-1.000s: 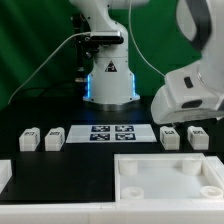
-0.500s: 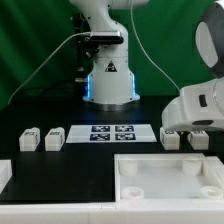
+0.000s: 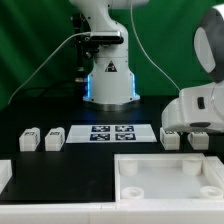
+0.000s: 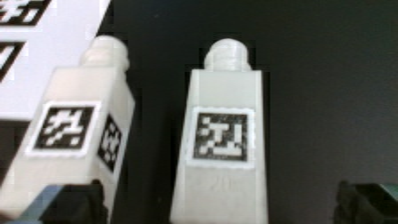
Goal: Assemble one leg
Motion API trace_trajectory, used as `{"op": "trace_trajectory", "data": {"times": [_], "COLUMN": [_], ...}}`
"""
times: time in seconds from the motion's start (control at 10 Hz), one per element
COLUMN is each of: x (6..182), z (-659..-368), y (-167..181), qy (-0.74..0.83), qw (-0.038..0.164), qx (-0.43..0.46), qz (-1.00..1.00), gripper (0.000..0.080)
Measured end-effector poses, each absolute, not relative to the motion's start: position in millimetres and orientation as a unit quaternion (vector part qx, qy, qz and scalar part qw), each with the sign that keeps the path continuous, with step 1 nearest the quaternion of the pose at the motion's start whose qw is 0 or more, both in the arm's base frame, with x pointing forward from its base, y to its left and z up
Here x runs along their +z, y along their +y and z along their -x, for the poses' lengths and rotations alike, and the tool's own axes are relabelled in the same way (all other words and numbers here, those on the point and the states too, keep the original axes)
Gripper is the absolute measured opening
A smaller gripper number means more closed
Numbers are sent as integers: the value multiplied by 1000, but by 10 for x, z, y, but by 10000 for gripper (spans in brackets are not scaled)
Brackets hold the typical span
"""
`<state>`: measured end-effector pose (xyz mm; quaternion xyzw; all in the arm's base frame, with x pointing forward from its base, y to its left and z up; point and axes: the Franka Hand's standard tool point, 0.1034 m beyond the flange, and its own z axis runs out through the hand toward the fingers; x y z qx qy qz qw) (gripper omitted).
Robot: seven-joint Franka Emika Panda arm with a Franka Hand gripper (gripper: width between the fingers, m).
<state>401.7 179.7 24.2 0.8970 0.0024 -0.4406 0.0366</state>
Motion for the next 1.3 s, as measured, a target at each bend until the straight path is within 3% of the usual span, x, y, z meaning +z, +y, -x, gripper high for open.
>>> {"op": "trace_trajectory", "data": {"times": [0.9,1.1,1.3], "x": [55,54,54], "z": [-3819,-3816,-3815], "y": [1845,1844,1844], "qy": [-14,-14,-14], "qw": [39,39,39], "qx": [-465,-466,-466], "qz": [-884,-884,-884], "gripper": [649,611,292]}}
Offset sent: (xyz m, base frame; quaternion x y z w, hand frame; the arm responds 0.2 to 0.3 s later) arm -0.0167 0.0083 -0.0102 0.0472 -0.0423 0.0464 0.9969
